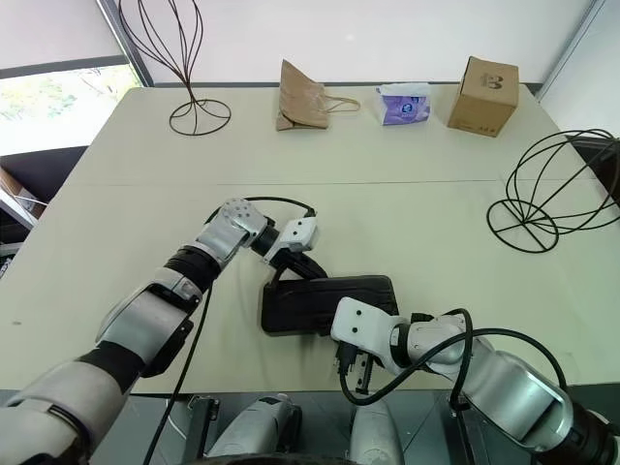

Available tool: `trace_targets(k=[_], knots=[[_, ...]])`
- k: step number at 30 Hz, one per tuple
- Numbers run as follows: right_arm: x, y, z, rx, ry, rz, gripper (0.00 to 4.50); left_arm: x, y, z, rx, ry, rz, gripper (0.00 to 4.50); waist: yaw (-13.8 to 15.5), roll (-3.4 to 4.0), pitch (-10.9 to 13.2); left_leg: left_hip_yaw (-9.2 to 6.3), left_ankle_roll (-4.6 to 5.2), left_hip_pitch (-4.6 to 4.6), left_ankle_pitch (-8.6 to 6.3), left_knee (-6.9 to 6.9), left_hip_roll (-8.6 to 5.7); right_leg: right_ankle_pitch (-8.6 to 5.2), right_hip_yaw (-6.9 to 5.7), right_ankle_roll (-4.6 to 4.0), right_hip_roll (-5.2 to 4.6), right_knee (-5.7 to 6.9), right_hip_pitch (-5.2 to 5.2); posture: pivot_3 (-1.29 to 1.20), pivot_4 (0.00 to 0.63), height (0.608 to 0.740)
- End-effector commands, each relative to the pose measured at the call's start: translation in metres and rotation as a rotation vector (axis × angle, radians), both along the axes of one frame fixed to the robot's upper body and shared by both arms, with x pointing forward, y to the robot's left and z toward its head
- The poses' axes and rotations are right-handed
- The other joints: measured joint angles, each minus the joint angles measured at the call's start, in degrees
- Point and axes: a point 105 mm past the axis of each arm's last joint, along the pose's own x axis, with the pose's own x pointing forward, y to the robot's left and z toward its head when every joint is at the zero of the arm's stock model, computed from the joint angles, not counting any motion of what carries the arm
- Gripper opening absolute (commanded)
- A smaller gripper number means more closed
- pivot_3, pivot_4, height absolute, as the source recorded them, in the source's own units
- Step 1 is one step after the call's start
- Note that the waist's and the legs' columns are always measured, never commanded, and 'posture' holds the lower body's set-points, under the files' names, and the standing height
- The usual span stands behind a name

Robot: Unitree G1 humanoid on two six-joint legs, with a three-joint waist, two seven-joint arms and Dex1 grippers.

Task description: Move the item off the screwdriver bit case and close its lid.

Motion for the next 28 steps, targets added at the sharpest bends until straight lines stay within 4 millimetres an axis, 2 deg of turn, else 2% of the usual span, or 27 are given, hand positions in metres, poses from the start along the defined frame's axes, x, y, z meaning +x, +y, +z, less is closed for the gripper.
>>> trace_targets(k=[1, 4, 9, 12, 14, 16, 20, 23, 26, 28], knots=[[0.022, -0.003, 0.005, -0.008, -0.090, -0.129, 0.02, -0.026, -0.013, -0.016, 0.020, 0.041, -0.136, 0.00, -0.2, -0.16, -0.1, 0.00, 0.00, 0.01, 0.00, 0.00, 0.03, 0.00, 0.00, 0.00, 0.02, 0.01, 0.00, 0.00, 0.150, 0.740], [0.029, -0.002, 0.009, 0.002, -0.099, -0.185, 0.02, -0.035, -0.017, -0.022, 0.011, 0.050, -0.156, 0.00, -0.6, -0.24, -0.2, -0.05, 0.00, 0.04, 0.00, -0.01, 0.03, 0.00, -0.01, 0.00, 0.03, 0.03, 0.03, 0.00, 0.150, 0.740], [0.030, 0.002, 0.011, 0.011, -0.087, -0.213, 0.02, -0.037, -0.022, -0.025, -0.020, 0.041, -0.133, 0.00, -1.2, -0.33, -0.5, -0.16, 0.00, 0.12, 0.00, -0.05, 0.03, 0.00, -0.07, 0.00, 0.03, 0.04, 0.13, 0.00, 0.150, 0.740], [0.010, 0.007, 0.018, 0.107, 0.014, -0.175, 0.02, -0.008, -0.028, -0.008, -0.111, -0.043, 0.027, 0.00, -0.8, -0.33, -0.5, -0.17, 0.00, 0.22, 0.00, -0.06, 0.03, 0.00, -0.08, 0.00, 0.02, 0.02, 0.25, 0.00, 0.150, 0.740], [-0.008, 0.006, 0.021, 0.152, 0.073, -0.136, 0.02, 0.012, -0.024, 0.005, -0.154, -0.093, 0.125, 0.00, 0.3, -0.33, -0.5, -0.28, 0.00, 0.19, 0.00, 0.04, -0.07, 0.00, -0.09, 0.00, 0.01, 0.01, 0.31, 0.00, 0.150, 0.740], [-0.019, 0.002, 0.023, 0.169, 0.096, -0.101, 0.02, 0.028, -0.018, 0.017, -0.191, -0.130, 0.209, 0.00, 0.3, -0.36, -0.5, -0.28, 0.02, 0.12, -0.01, 0.13, -0.19, 0.00, -0.04, 0.00, -0.08, -0.01, 0.31, 0.00, 0.150, 0.740], [-0.026, -0.019, 0.041, 0.268, 0.122, -0.152, 0.02, 0.061, 0.006, 0.057, -0.346, -0.148, 0.419, 0.00, 0.1, -0.38, -0.4, -0.24, 0.02, 0.10, -0.01, 0.09, -0.15, 0.00, -0.03, 0.01, -0.06, 0.01, 0.21, 0.00, 0.150, 0.740], [-0.021, -0.041, 0.064, 0.367, 0.082, -0.212, 0.02, 0.076, 0.037, 0.083, -0.458, -0.148, 0.544, 0.00, 0.2, -0.38, -0.4, -0.23, 0.02, 0.04, -0.01, 0.11, -0.15, 0.00, -0.02, 0.01, -0.07, 0.03, 0.17, 0.00, 0.150, 0.740], [-0.002, -0.064, 0.092, 0.501, -0.029, -0.310, 0.02, 0.085, 0.067, 0.098, -0.542, -0.152, 0.669, 0.00, 0.0, -0.38, -0.4, -0.23, 0.03, 0.04, -0.01, 0.11, -0.15, 0.00, -0.02, 0.01, -0.07, 0.03, 0.18, 0.00, 0.150, 0.740], [0.023, -0.085, 0.112, 0.598, -0.155, -0.421, 0.02, 0.086, 0.093, 0.097, -0.541, -0.191, 0.755, 0.00, 0.1, -0.37, -0.4, -0.23, 0.02, 0.05, -0.01, 0.11, -0.14, 0.00, -0.02, 0.01, -0.07, 0.05, 0.18, 0.00, 0.150, 0.740]])
